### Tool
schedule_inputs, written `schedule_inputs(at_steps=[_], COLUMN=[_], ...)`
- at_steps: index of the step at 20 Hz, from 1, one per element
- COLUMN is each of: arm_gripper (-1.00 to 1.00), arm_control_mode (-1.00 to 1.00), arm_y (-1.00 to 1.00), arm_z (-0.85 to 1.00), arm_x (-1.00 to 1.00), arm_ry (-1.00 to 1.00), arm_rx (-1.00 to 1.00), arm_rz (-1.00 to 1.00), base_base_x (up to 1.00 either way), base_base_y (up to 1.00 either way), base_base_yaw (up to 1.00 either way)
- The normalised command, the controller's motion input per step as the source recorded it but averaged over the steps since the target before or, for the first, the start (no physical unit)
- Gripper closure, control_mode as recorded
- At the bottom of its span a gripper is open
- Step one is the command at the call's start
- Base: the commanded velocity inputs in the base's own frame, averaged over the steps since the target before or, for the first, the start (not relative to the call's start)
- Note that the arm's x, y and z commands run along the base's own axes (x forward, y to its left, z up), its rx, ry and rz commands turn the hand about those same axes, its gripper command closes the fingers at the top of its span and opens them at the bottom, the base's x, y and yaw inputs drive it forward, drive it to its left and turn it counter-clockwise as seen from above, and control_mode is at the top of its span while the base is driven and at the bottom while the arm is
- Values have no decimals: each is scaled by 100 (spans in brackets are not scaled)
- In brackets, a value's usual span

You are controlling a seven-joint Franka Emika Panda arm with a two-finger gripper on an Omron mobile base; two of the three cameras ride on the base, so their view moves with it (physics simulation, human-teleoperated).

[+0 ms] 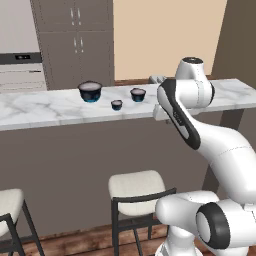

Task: Stack the yogurt containers by placing the smaller containers on top of the larger containers.

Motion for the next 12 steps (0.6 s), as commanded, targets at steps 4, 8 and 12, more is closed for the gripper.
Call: schedule_inputs(at_steps=[4, 8, 12], arm_gripper=[-100, -100, -100], arm_control_mode=[-100, -100, -100], arm_y=[0, 0, 0], arm_z=[0, 0, 0], arm_x=[0, 0, 0], arm_ry=[0, 0, -4], arm_rx=[0, 0, 0], arm_rz=[0, 0, 0], base_base_x=[0, 0, 0], base_base_y=[0, 0, 0], base_base_yaw=[0, 0, 0])
